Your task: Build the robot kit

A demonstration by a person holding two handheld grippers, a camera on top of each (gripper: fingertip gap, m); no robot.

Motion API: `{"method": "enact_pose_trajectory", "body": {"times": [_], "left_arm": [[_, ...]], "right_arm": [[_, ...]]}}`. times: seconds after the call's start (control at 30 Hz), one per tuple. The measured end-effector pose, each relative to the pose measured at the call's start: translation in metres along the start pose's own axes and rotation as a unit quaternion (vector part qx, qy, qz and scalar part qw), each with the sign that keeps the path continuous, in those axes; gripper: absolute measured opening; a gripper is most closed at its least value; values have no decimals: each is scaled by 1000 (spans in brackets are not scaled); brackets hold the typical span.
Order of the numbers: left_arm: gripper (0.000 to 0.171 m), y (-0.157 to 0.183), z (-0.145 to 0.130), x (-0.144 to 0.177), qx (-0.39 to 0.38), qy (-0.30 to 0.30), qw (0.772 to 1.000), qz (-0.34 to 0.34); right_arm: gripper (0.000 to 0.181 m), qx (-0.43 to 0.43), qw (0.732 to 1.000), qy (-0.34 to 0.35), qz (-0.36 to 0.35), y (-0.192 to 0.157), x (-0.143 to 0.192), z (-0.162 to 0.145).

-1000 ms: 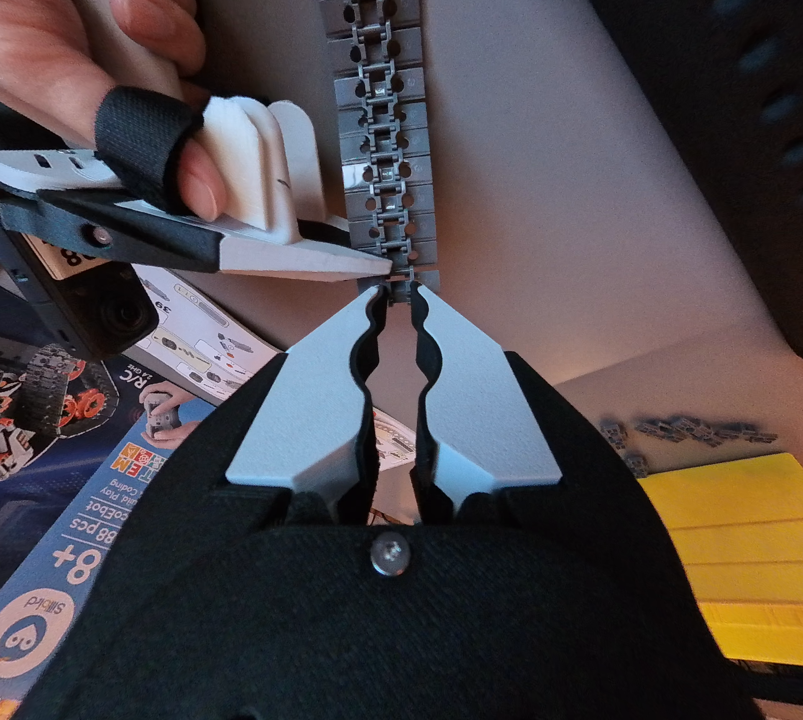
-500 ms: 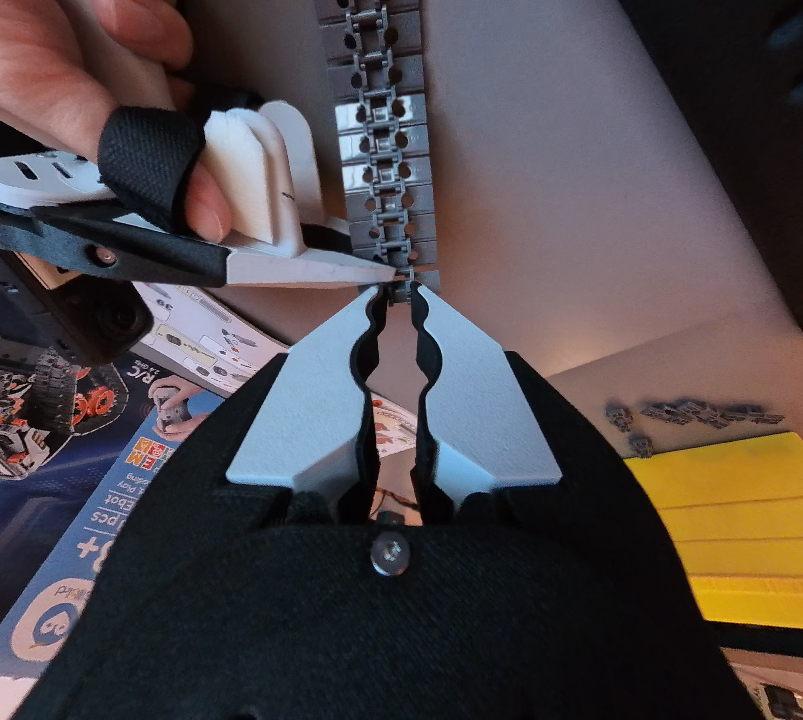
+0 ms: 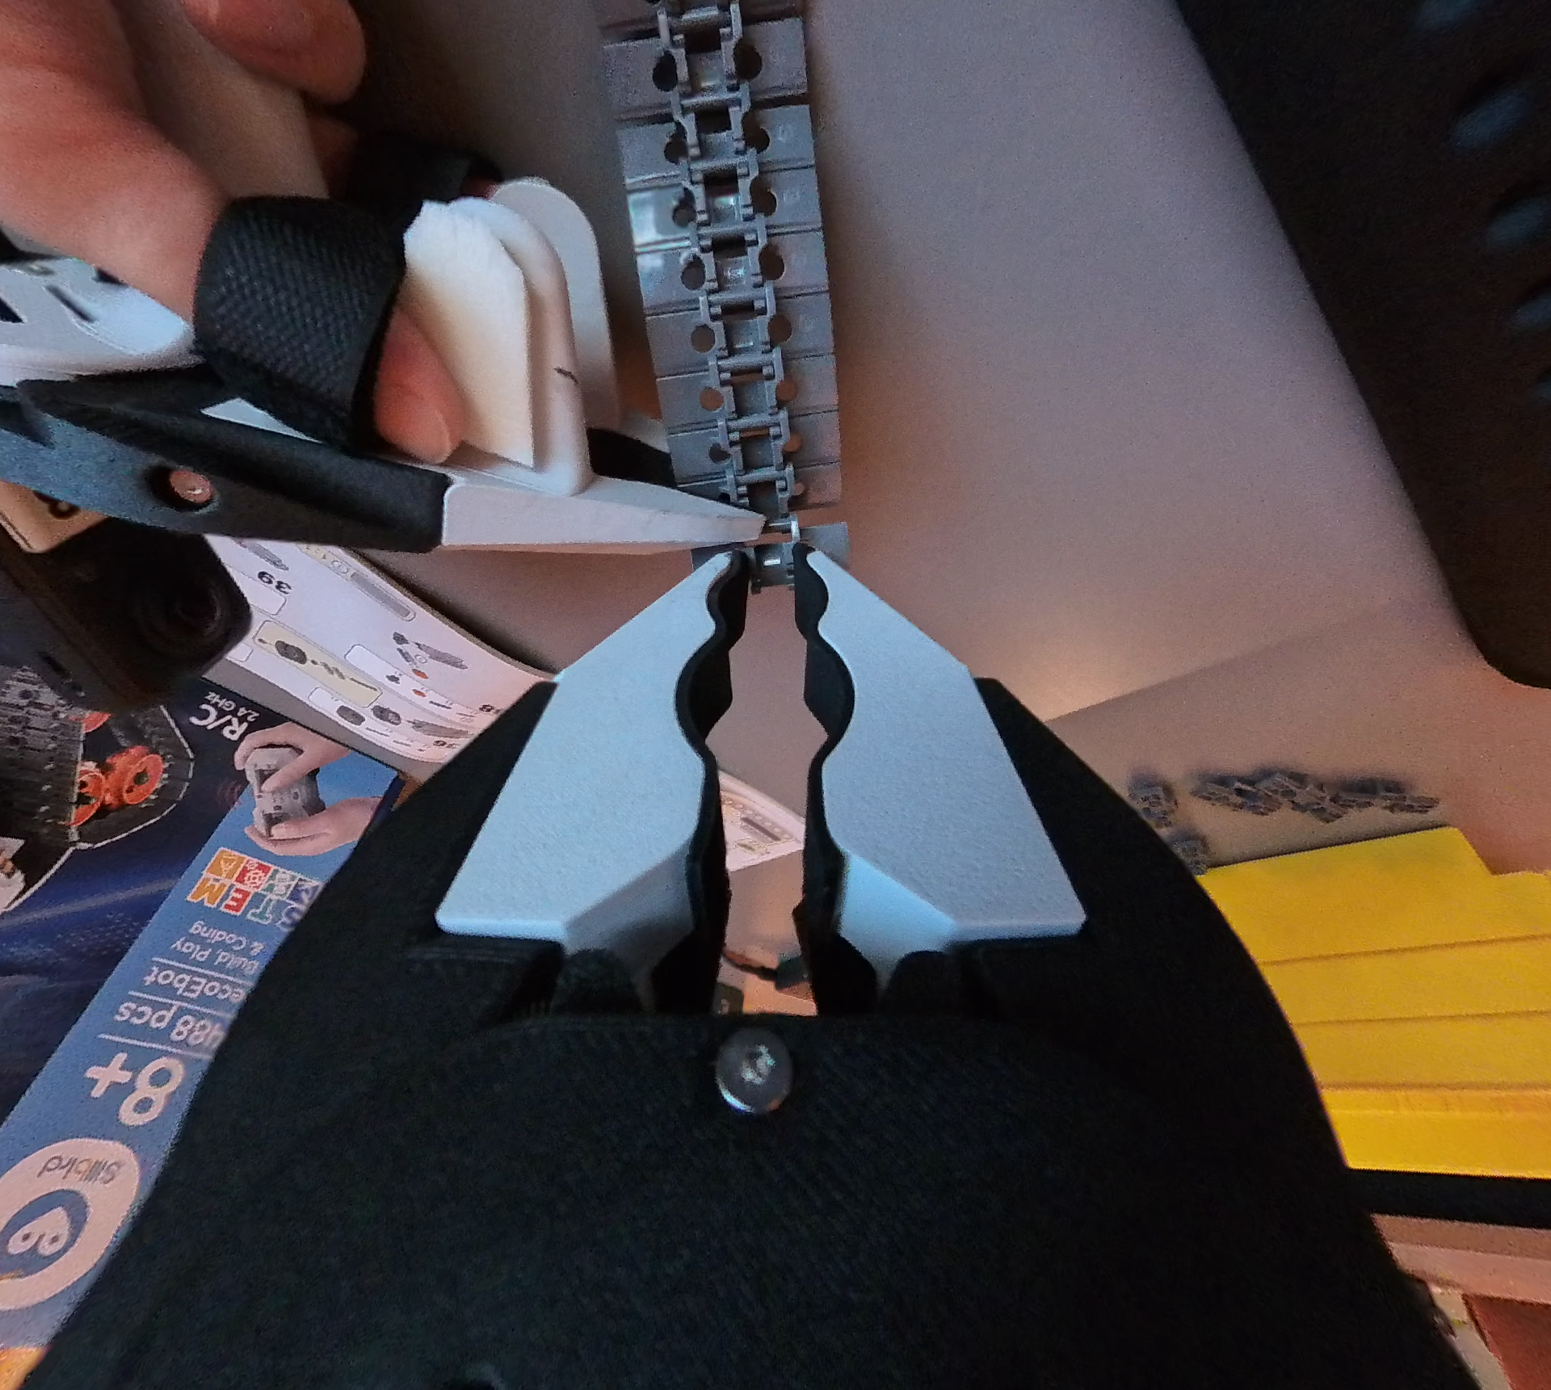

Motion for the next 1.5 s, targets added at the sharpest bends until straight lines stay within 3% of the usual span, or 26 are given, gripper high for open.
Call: {"method": "enact_pose_trajectory", "body": {"times": [0.43,0.57,1.07,1.5], "left_arm": [[9,2,2,3,-1,-8,1000,-7],[9,2,3,5,7,-12,1000,-25],[9,0,-2,5,40,6,999,-28],[9,1,-6,6,81,36,995,-37]], "right_arm": [[18,74,997,12,-14,-10,-2,-2],[7,109,993,15,-37,-14,-5,-3],[7,86,995,35,-31,-13,-4,-2],[6,116,992,32,-40,-17,-6,-3]]}}
Point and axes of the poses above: each gripper's, where its closed fingertips meet, x back along the fingers, z out of its top, y = z × x across the jaws, the point moved 10 cm from there along x, back along the fingers, and after that the axes turned 8 degrees about -z, right-handed, at the moved point
